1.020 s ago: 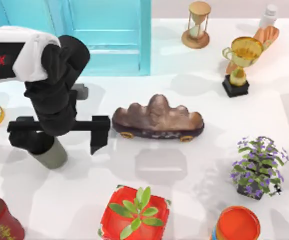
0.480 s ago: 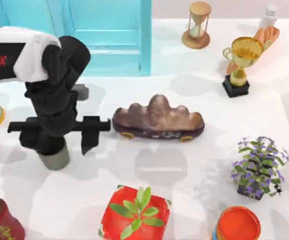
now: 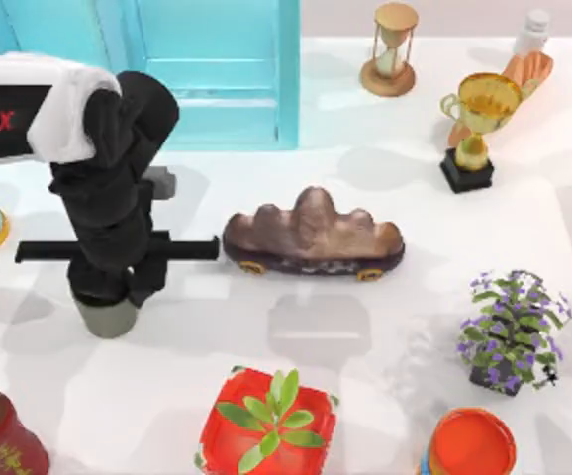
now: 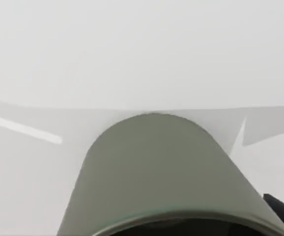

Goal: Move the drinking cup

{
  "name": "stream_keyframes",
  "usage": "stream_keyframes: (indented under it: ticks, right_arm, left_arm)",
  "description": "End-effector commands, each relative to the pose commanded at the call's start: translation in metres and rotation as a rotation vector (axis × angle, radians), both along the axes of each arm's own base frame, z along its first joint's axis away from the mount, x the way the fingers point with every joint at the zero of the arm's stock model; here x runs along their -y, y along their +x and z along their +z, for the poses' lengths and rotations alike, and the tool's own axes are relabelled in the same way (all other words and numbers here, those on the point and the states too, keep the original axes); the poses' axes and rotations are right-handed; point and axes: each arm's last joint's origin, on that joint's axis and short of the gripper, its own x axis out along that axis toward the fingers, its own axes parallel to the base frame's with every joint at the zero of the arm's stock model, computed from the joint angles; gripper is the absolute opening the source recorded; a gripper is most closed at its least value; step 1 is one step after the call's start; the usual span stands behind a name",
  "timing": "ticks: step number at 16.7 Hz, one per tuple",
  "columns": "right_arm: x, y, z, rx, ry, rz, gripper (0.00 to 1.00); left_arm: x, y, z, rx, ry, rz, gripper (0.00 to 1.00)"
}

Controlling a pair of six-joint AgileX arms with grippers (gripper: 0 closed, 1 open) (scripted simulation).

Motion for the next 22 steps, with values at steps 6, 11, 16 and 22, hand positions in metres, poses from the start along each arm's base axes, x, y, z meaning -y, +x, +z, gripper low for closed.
stream_keyframes:
  ticks: [6,11,16,22]
  right_arm:
    - [0.000,0.000,0.000,0.000,0.000,0.000,1.00]
    - [0.000,0.000,0.000,0.000,0.000,0.000,1.00]
    - [0.000,0.000,0.000,0.000,0.000,0.000,1.00]
    - [0.000,0.000,0.000,0.000,0.000,0.000,1.00]
  left_arm:
    - [0.000,0.000,0.000,0.000,0.000,0.000,0.00]
    - [-0.017,0.011,0.025,0.059,-0.038,-0.010,0.00]
    - [-0.104,0.029,0.105,0.264,-0.079,-0.066,0.00]
    - [-0.231,0.010,0.157,0.362,0.032,-0.109,0.00]
